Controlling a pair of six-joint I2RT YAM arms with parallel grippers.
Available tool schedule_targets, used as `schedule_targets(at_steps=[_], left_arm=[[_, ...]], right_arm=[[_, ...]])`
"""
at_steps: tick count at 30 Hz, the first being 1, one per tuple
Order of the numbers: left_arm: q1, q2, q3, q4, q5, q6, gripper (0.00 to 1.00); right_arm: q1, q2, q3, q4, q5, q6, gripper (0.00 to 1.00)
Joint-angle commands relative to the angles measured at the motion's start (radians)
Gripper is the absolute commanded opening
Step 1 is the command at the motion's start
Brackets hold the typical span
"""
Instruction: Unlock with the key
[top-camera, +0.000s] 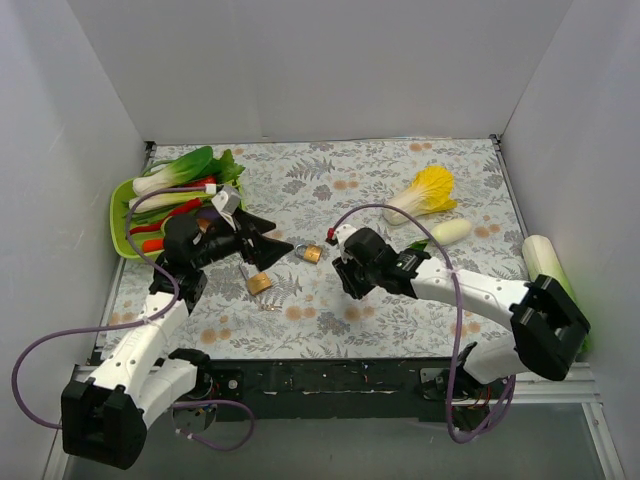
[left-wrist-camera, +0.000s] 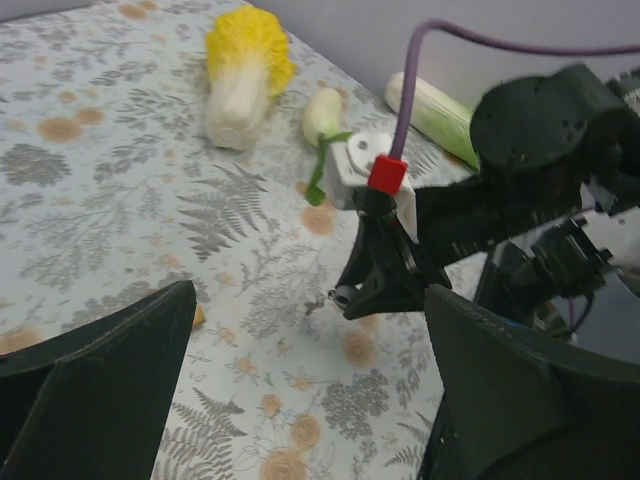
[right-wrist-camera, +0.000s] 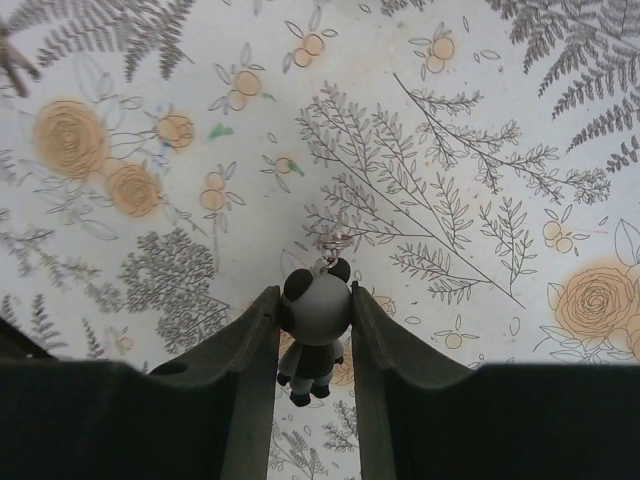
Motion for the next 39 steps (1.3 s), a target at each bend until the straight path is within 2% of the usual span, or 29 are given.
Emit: schedule_targets(at_steps=[1, 5, 6, 7, 12, 13, 15, 23, 27, 32, 36, 39], left_arm=[[-0.069, 0.016, -0.023, 0.123, 0.179, -0.034, 0.98], [-0.098, 0.082, -0.057, 0.319, 0.355, -0.191, 0.98], [-0.098, 0.091, -0.063, 0.457, 0.385, -0.303, 0.98], [-0.098, 0.102, -0.070, 0.529, 0.409, -0.356, 0.98], [-0.098, 0.183, -0.110, 0.954, 0.456, -0.643, 0.98], [-0.098, 0.192, -0.116, 0.994, 0.457, -0.710, 0.98], [-0.104, 0.209, -0.130, 1.076, 0.447, -0.751, 0.98], [-0.177, 0.236, -0.127, 1.052, 0.391, -0.734, 0.98], [-0.219, 0.234, -0.110, 0.961, 0.378, -0.681, 0.98], [-0.272, 0.229, -0.101, 0.877, 0.355, -0.625, 0.98], [-0.318, 0.245, -0.098, 0.898, 0.351, -0.634, 0.98], [-0.324, 0.245, -0.106, 0.915, 0.351, -0.654, 0.91]], right_arm=[[-0.004, -0.086, 0.122, -0.149, -0.164, -0.087, 0.01], [-0.004, -0.149, 0.202, -0.251, -0.296, -0.112, 0.01], [-0.004, -0.180, 0.217, -0.271, -0.313, -0.114, 0.01], [-0.004, -0.192, 0.234, -0.286, -0.332, -0.112, 0.01], [-0.004, -0.252, 0.363, -0.363, -0.432, -0.101, 0.01], [-0.004, -0.257, 0.377, -0.375, -0.444, -0.097, 0.01], [-0.004, -0.258, 0.415, -0.384, -0.485, -0.094, 0.01], [-0.004, -0.231, 0.518, -0.375, -0.603, -0.078, 0.01], [-0.004, -0.226, 0.533, -0.334, -0.642, -0.055, 0.01], [-0.004, -0.228, 0.516, -0.271, -0.653, -0.029, 0.01], [-0.004, -0.223, 0.516, -0.233, -0.637, -0.012, 0.01], [-0.005, -0.223, 0.516, -0.222, -0.622, -0.003, 0.01]])
